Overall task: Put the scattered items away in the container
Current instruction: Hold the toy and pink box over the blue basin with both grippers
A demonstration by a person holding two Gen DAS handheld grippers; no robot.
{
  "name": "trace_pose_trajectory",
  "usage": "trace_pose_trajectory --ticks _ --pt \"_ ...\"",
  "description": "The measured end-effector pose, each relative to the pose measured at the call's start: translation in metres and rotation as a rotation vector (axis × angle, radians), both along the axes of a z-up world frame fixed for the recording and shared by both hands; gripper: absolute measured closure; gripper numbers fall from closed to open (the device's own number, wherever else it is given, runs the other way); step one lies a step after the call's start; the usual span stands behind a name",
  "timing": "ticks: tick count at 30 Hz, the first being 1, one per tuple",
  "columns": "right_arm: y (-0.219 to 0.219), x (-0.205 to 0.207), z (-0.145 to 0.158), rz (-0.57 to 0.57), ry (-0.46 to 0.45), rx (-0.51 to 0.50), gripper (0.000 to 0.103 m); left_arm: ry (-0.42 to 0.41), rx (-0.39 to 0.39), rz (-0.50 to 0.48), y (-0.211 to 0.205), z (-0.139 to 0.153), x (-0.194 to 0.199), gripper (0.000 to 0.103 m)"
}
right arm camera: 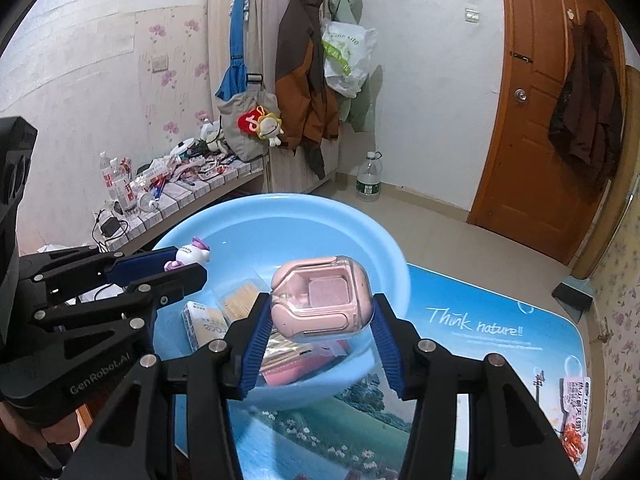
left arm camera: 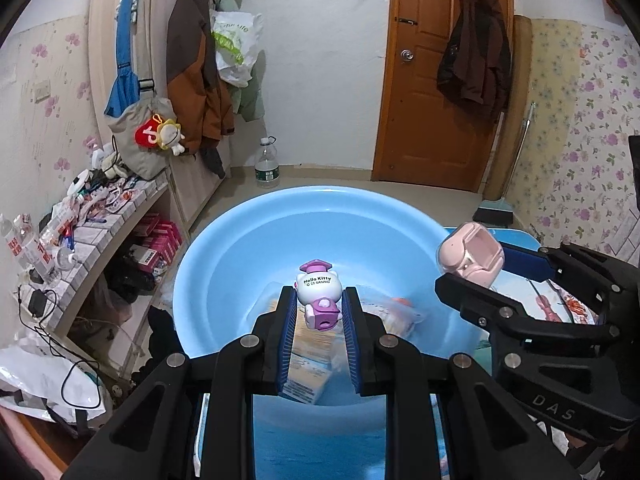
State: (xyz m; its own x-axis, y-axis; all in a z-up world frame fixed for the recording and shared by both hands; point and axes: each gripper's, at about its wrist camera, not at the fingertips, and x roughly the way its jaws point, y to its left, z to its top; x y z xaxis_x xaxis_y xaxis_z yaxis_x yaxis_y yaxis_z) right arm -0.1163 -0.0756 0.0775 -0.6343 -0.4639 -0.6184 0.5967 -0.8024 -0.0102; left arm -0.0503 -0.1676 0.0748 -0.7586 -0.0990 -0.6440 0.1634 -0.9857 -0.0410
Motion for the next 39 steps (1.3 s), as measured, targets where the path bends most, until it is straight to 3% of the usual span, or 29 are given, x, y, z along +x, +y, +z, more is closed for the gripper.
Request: trace_pose_trajectory --ticks 20,29,39 --pt "-0.027 -0.036 -0.039 -0.01 -0.058 0.052 0.052 -0.06 0.045 -0.008 -0.019 -0.033 -0.033 0.082" --pt "-0.027 -0.047 -0.049 -0.015 -0.072 0.064 0.052 -0.113 0.045 -0.019 -0.017 -0.052 -0.05 0.082" --pt "-0.025 -0.05 -0.051 -0.01 -0.075 0.065 0.052 -0.113 0.039 -0.019 -0.016 -0.053 -0.051 0.08"
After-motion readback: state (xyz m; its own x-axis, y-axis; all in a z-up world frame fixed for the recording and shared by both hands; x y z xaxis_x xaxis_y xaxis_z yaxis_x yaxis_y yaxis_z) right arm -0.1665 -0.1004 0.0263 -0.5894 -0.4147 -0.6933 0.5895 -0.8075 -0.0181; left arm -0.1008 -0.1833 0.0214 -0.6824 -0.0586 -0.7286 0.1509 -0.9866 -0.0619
